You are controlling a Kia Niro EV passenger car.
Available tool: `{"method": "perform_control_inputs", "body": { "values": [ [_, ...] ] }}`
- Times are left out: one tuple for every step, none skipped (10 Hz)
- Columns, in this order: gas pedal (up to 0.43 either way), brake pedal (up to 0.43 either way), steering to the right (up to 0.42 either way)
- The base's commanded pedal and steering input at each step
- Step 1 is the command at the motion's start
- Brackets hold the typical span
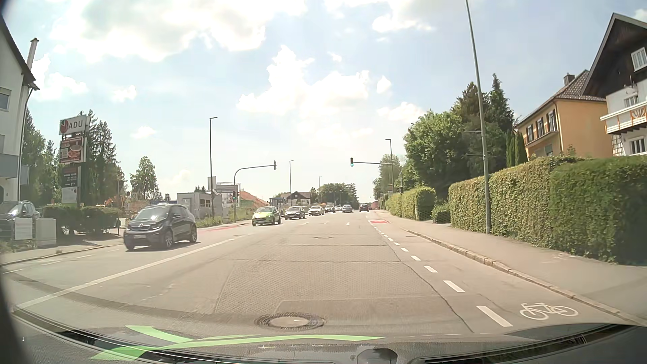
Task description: Follow the waypoints while adhering to traffic rules and regulations
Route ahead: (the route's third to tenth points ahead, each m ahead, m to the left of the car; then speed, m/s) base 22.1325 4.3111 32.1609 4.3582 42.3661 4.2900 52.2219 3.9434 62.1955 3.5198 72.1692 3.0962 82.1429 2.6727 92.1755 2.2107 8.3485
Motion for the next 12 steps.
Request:
{"method": "perform_control_inputs", "body": {
  "values": [
    [0.228,0.0,-0.002],
    [0.22,0.0,-0.002],
    [0.22,0.0,-0.003],
    [0.22,0.0,-0.004],
    [0.22,0.0,-0.005],
    [0.22,0.0,-0.005],
    [0.22,0.0,-0.005],
    [0.22,0.0,-0.005],
    [0.22,0.0,-0.005],
    [0.22,0.0,-0.005],
    [0.22,0.0,-0.005],
    [0.22,0.0,-0.004]
  ]
}}
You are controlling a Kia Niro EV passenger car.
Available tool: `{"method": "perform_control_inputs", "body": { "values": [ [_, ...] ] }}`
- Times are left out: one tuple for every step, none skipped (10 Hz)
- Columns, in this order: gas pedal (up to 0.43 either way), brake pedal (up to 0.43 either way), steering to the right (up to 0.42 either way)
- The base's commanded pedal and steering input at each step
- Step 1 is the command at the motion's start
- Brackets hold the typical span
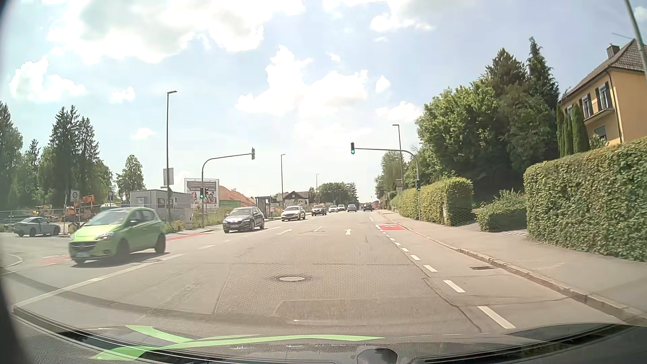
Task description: Follow the waypoints while adhering to traffic rules and regulations
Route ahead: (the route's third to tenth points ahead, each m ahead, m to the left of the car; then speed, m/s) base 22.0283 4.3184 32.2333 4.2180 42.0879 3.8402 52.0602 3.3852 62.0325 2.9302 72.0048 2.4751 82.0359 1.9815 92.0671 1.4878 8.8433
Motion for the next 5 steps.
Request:
{"method": "perform_control_inputs", "body": {
  "values": [
    [0.22,0.0,-0.002],
    [0.22,0.0,-0.002],
    [0.209,0.0,-0.002],
    [0.209,0.0,-0.002],
    [0.209,0.0,-0.001]
  ]
}}
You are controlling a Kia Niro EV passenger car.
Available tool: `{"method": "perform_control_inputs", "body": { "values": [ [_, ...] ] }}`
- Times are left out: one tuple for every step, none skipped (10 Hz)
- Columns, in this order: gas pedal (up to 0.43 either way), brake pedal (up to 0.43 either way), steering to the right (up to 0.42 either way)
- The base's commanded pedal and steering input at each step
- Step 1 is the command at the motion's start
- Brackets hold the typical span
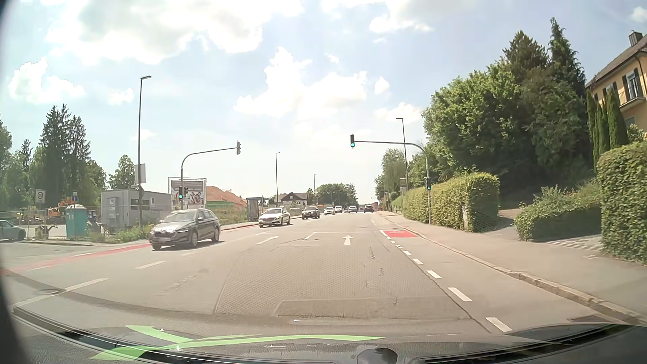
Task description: Follow the waypoints while adhering to traffic rules and regulations
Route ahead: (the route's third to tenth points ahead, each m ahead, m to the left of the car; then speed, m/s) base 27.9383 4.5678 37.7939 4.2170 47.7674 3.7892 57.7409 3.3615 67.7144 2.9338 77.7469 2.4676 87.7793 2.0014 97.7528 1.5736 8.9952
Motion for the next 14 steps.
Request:
{"method": "perform_control_inputs", "body": {
  "values": [
    [0.209,0.0,0.0],
    [0.209,0.0,0.0],
    [0.209,0.0,0.0],
    [0.209,0.0,0.0],
    [0.209,0.0,0.0],
    [0.209,0.0,0.002],
    [0.197,0.0,0.003],
    [0.197,0.0,0.003],
    [0.197,0.0,0.003],
    [0.197,0.0,0.003],
    [0.209,0.0,0.003],
    [0.209,0.0,0.003],
    [0.209,0.0,0.003],
    [0.209,0.0,0.003]
  ]
}}
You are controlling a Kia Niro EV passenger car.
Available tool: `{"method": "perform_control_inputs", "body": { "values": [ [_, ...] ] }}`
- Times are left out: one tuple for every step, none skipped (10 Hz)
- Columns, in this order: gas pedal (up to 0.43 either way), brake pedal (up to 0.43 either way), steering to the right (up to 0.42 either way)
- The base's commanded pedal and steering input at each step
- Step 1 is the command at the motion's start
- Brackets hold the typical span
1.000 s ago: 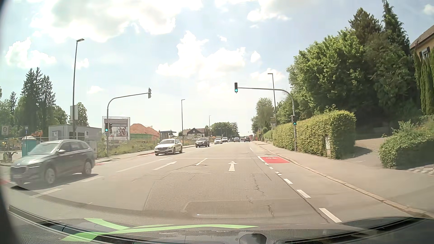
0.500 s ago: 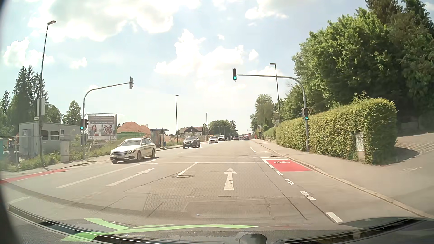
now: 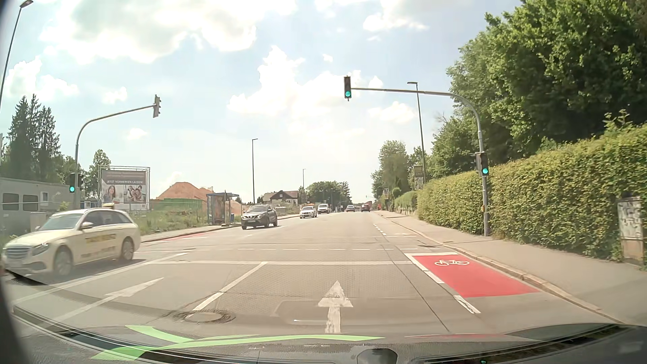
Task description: Follow the waypoints while adhering to traffic rules and regulations
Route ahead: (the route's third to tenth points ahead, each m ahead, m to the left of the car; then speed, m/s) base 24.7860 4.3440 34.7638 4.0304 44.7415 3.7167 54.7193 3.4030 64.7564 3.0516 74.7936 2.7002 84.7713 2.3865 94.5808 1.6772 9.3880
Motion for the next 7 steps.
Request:
{"method": "perform_control_inputs", "body": {
  "values": [
    [0.209,0.0,0.003],
    [0.209,0.0,0.004],
    [0.209,0.0,0.004],
    [0.209,0.0,0.004],
    [0.209,0.0,0.004],
    [0.209,0.0,0.004],
    [0.209,0.0,0.004]
  ]
}}
